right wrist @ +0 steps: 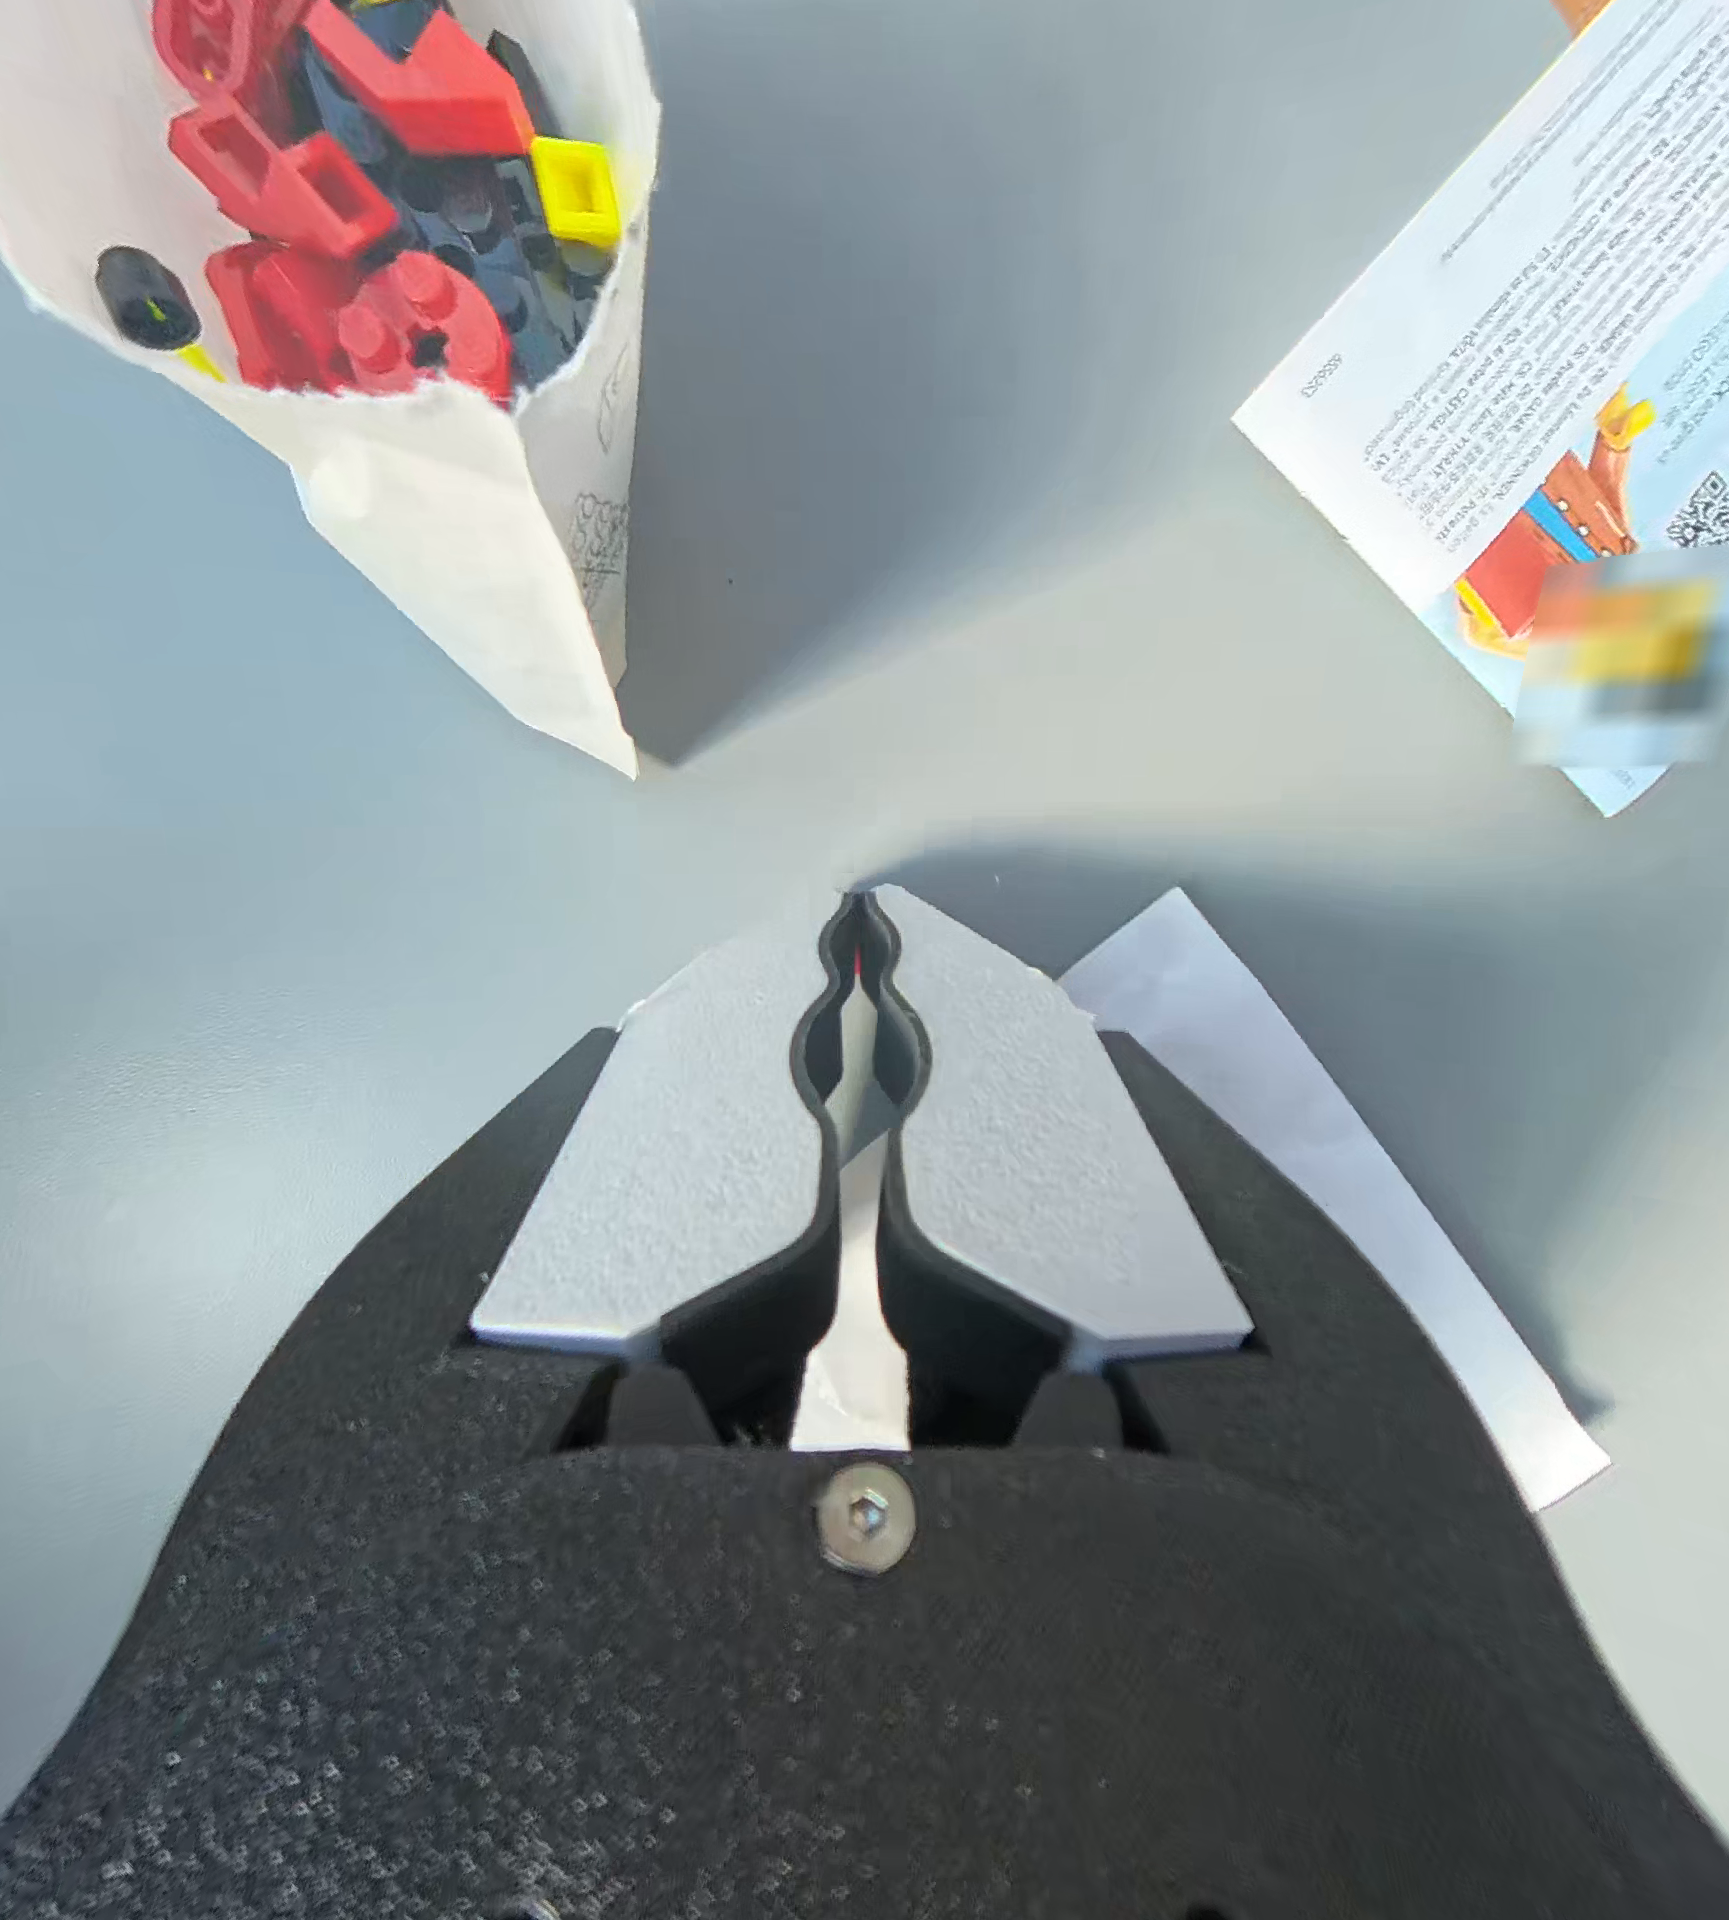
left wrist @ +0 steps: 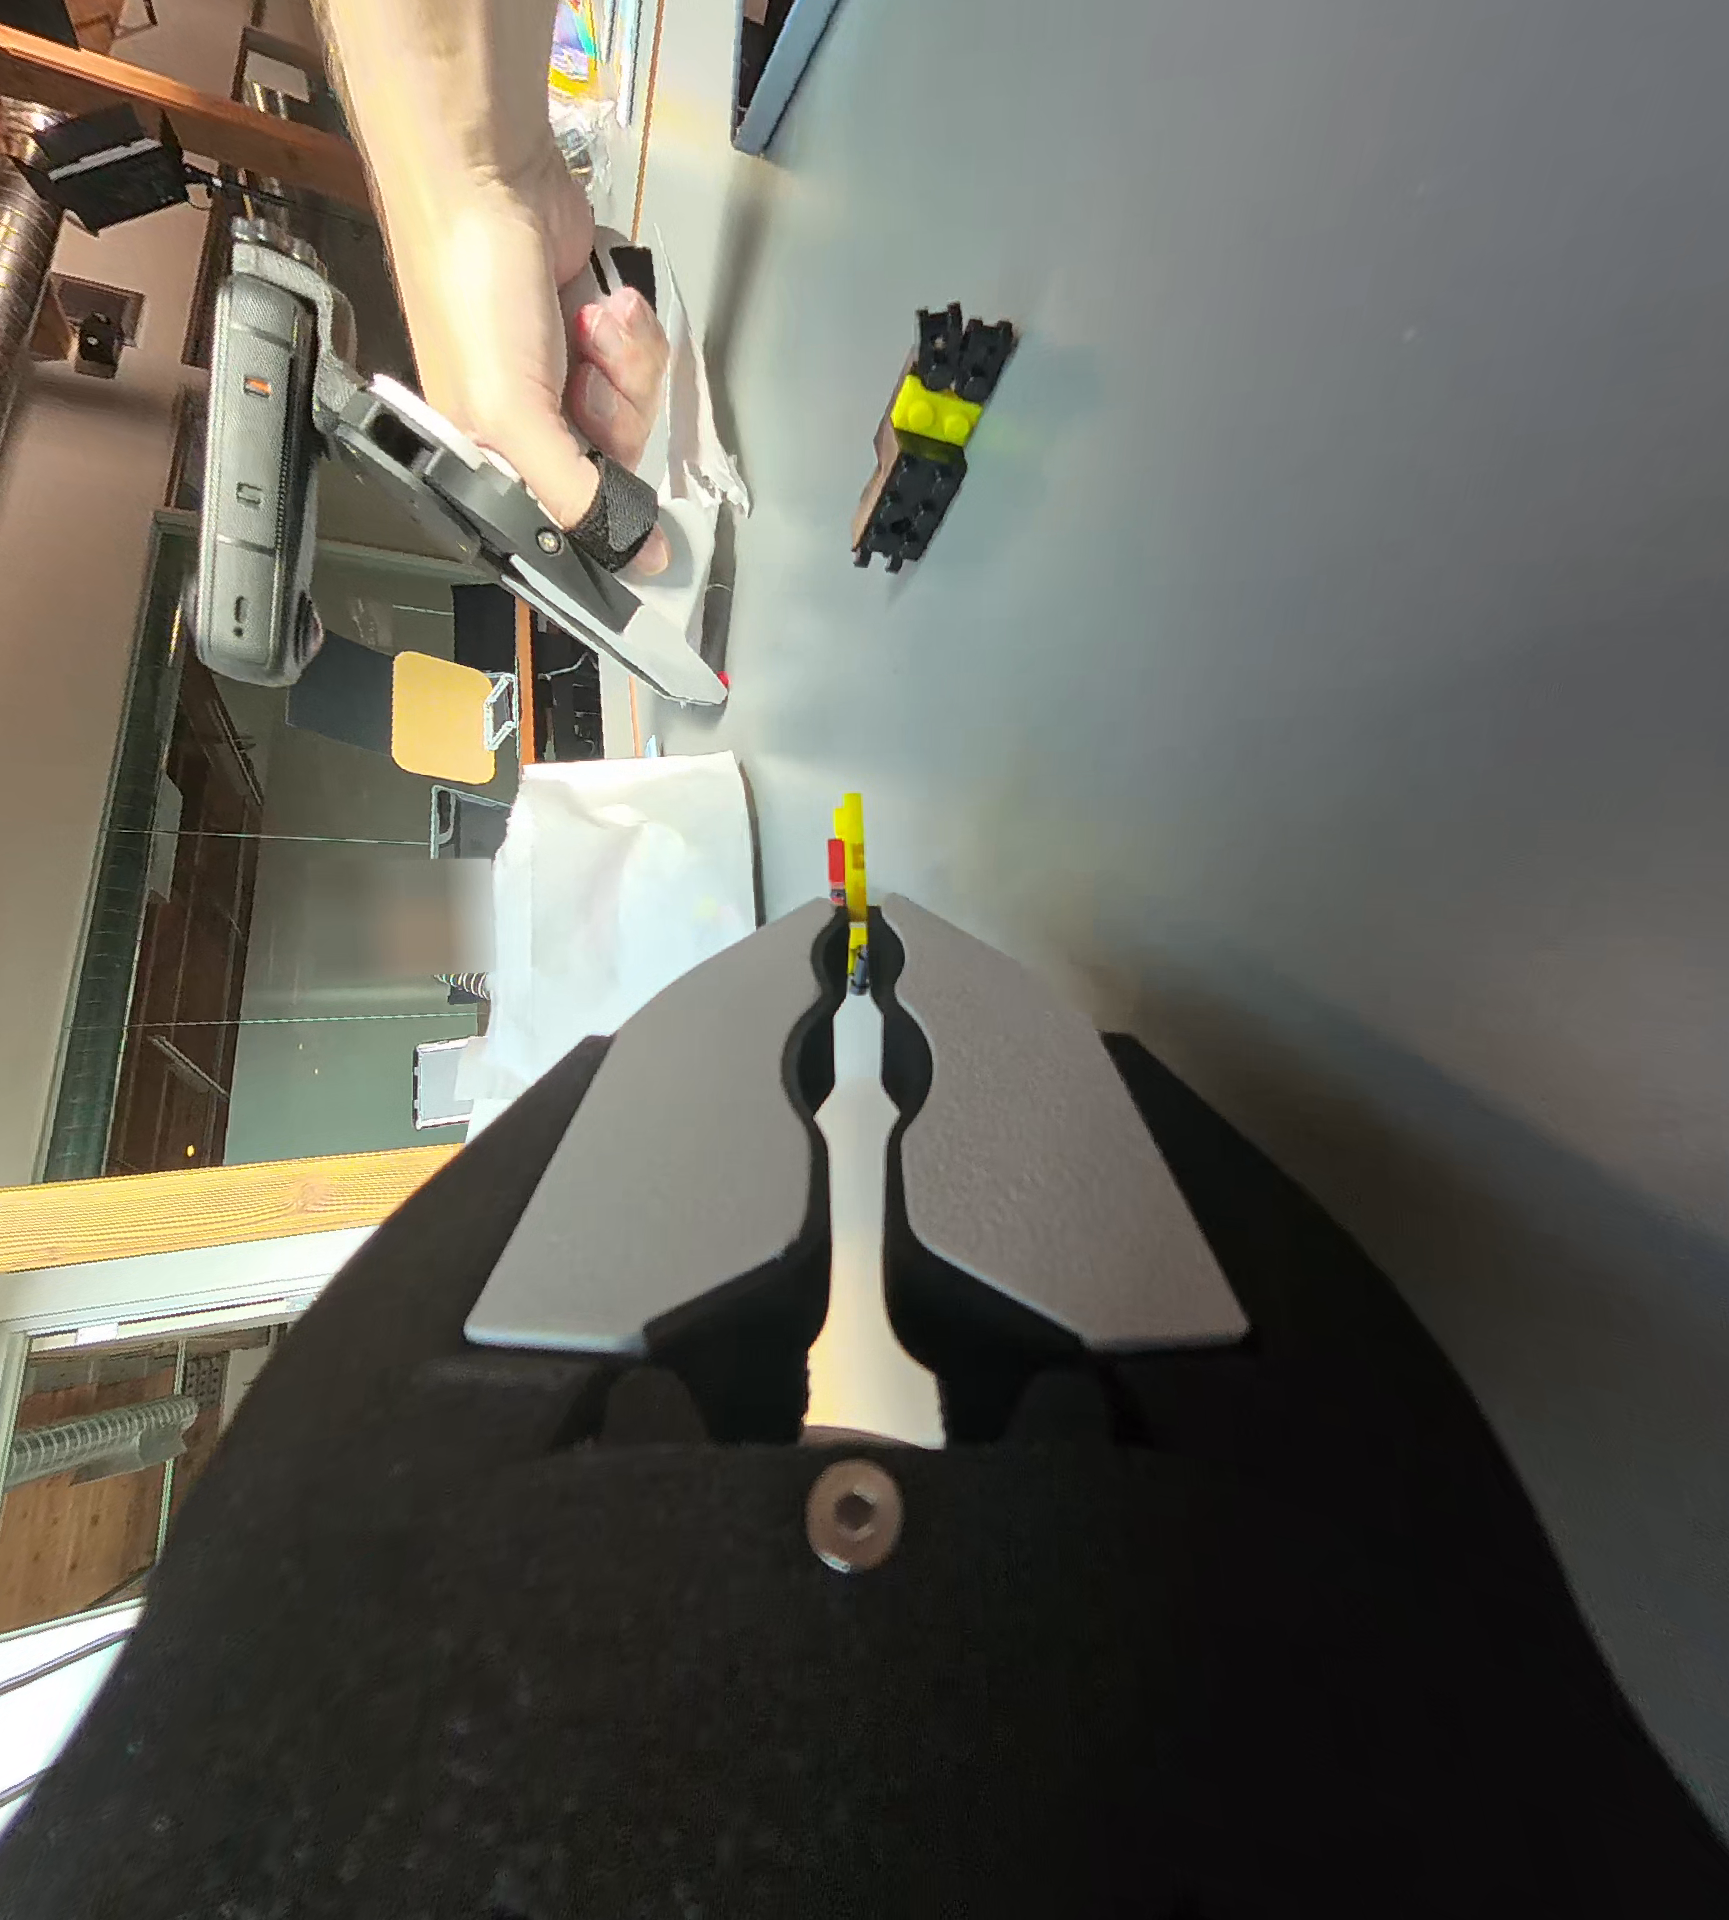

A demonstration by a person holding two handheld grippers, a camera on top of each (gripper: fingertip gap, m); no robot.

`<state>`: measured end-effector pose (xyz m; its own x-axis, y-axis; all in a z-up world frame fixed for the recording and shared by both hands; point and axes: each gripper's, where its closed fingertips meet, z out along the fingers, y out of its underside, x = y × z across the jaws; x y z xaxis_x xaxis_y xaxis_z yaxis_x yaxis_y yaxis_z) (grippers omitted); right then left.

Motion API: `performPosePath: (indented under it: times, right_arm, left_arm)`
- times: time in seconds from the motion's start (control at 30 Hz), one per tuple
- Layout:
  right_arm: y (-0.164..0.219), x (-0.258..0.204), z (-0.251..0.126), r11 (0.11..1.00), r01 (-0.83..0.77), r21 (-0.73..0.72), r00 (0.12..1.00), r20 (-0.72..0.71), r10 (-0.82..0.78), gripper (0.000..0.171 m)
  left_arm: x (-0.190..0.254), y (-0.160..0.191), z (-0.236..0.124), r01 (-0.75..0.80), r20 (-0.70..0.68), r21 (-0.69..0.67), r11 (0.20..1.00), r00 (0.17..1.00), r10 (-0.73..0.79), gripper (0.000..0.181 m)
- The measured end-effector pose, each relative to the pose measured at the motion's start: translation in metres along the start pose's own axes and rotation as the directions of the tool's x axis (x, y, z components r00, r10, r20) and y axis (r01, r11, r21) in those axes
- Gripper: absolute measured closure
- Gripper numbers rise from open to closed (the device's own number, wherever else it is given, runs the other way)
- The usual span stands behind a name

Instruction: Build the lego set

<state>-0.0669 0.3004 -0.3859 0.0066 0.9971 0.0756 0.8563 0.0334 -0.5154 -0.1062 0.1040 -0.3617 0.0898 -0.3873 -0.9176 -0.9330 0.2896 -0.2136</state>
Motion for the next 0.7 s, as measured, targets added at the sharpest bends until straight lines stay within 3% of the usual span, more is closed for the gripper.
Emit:
performPosePath:
  times: [0.2,0.27,0.37,0.5,0.7]
  right_arm:
    - [-0.056,-0.007,-0.047,0.985,0.015,0.172,1.0,0.007,-0.017,0.171]
    - [-0.069,-0.005,-0.059,0.988,0.047,0.149,0.999,-0.033,-0.043,0.17]
    - [-0.041,0.018,-0.049,0.998,0.064,-0.028,0.992,-0.111,-0.067,0.158]
    - [0.005,0.02,-0.014,0.973,0.206,-0.106,0.973,-0.084,-0.215,0.157]
    - [0.015,0.021,-0.009,0.966,0.248,-0.071,0.969,-0.002,-0.249,0.151]
  left_arm:
    - [-0.015,0.005,-0.011,0.041,0.043,0.002,0.999,0.998,-0.041,0.179]
    - [-0.016,0.007,-0.014,0.048,0.048,-0.004,0.999,0.998,-0.047,0.179]
    - [-0.014,0.01,-0.019,0.039,0.065,-0.015,0.999,0.997,-0.038,0.179]
    - [-0.013,0.016,-0.028,0.075,0.078,-0.017,0.997,0.994,-0.073,0.179]
    - [-0.014,0.021,-0.034,0.116,0.077,-0.015,0.993,0.99,-0.114,0.179]
